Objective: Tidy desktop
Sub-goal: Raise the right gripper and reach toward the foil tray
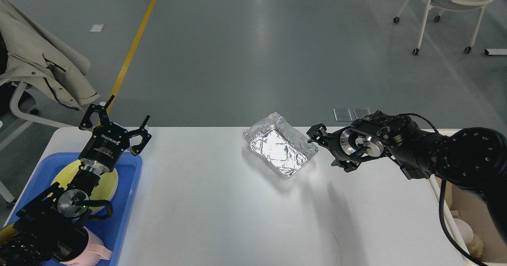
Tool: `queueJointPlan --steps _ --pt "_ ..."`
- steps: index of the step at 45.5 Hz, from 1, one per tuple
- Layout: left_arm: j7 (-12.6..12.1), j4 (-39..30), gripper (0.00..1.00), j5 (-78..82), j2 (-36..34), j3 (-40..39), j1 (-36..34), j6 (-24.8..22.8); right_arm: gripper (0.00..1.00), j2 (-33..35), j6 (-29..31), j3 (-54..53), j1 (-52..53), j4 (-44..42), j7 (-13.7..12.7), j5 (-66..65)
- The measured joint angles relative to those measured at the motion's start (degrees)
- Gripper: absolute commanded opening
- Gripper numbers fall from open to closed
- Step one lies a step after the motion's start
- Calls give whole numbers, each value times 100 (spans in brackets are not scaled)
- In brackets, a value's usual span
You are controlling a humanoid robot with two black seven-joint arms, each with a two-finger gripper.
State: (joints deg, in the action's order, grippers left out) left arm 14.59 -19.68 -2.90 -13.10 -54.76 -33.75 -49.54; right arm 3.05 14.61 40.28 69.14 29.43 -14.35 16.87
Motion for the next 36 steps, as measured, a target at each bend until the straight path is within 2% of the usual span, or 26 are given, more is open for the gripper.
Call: queueJointPlan --steps 23,28,36 --pt "0 0 100 0 0 0 0 4 100 -372 -635 -613 -516 -63 71 -1137" --pt "0 0 100 0 0 0 0 4 94 -427 -679 -645 -627 -85 69 -1471" --pt "0 0 100 0 0 0 0 4 71 -479 -727 -820 -789 -98 69 -1769"
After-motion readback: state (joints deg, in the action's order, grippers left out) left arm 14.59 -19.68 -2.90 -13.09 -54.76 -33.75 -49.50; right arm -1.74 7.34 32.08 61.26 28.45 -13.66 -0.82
